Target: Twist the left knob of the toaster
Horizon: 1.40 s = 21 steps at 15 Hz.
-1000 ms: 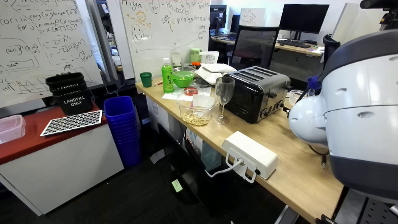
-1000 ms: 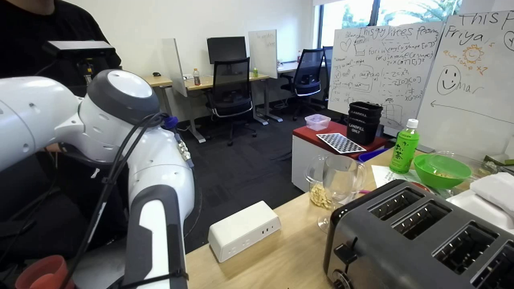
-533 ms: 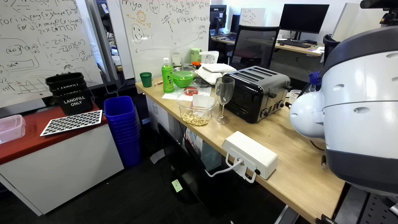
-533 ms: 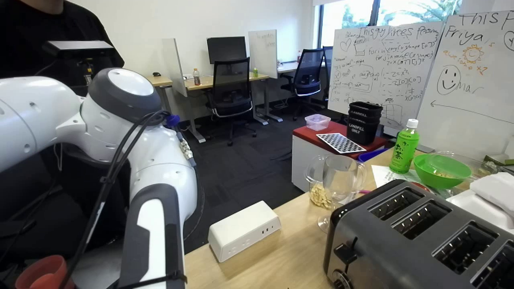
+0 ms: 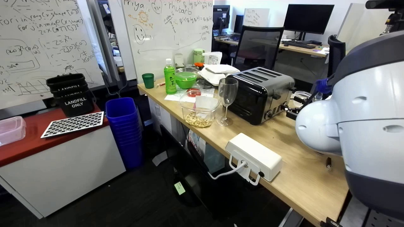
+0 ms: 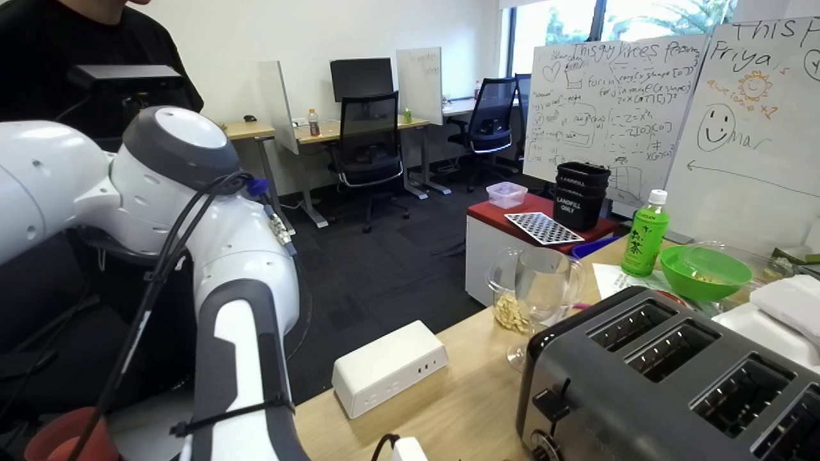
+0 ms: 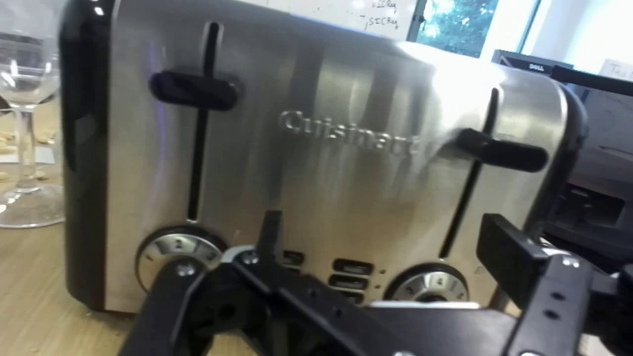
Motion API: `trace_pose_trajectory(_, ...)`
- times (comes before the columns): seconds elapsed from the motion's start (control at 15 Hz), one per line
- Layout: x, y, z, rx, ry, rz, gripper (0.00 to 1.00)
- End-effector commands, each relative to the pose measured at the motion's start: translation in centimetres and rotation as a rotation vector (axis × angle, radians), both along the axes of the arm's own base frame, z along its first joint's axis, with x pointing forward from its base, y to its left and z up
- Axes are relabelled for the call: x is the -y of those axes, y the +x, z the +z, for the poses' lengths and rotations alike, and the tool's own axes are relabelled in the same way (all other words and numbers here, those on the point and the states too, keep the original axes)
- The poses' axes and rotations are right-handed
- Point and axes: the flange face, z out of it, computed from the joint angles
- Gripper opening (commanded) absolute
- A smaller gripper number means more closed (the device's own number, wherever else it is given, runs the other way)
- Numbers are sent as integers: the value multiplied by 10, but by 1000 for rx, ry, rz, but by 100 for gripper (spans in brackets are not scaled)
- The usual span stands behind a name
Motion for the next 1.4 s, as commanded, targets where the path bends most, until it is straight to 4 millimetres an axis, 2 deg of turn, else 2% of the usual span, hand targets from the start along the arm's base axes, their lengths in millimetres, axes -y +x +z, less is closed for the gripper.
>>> trace_pose_trajectory(0.0,-13,-7,5,-23,-16,42,100)
trace_pose_trajectory(0.33,-9,-19,5,-50,-31,7,100)
trace_pose_trajectory(0.67,-27,-28,1,-85,-26,46,100)
trace_pose_trajectory(1.07,-39,-42,21,-108,-15,66,100)
trace_pose_trajectory(1.33,-57,-35,29,-102,45,108,100)
